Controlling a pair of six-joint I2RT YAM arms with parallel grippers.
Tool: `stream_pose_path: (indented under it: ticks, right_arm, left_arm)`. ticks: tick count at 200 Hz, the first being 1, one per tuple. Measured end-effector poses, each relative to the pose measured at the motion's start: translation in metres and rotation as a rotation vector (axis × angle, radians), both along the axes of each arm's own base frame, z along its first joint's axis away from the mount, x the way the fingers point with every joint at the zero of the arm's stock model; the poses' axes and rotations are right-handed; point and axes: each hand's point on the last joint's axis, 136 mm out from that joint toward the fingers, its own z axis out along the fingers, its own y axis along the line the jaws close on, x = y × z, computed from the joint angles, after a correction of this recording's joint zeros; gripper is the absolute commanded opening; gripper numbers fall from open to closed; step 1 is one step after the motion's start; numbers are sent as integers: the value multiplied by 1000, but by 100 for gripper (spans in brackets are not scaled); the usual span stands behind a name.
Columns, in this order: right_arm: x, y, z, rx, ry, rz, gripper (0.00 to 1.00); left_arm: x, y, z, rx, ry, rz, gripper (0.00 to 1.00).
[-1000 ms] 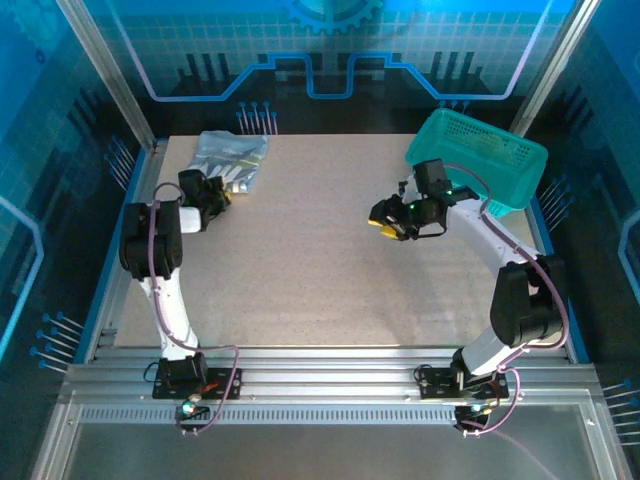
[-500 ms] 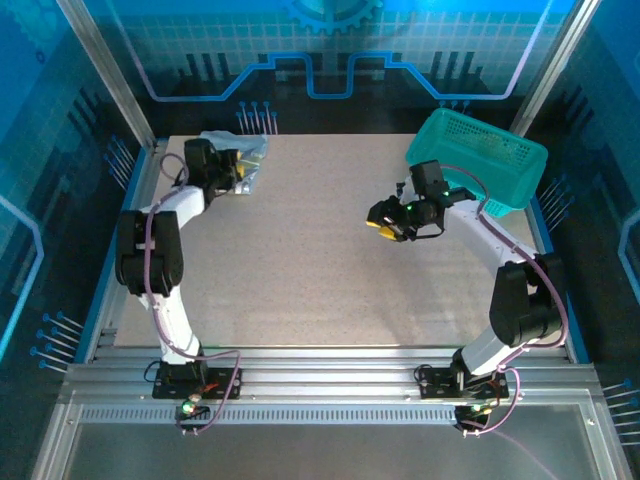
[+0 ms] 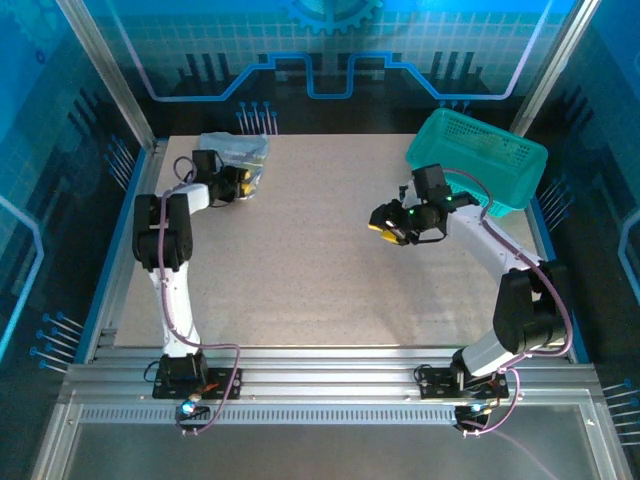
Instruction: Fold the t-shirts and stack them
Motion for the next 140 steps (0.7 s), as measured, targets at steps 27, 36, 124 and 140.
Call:
stream_pose_path:
  ticks: [27,36,124,140]
  right_arm:
    - [0,0,0,0,0,0,47]
    - [0,0,0,-1,0,1,47]
    - [4,0,43,24,-191,-6,64]
    - [1,-7,75,34,-306,-34,77]
  left_arm:
    - [3,-1,2,-10,-36,11,36]
    - [4,-1,3,-18,-43,17,36]
    - [5,-11,31,-23,-87,40,75]
    - [-12,-16,66,30,-105,24,99]
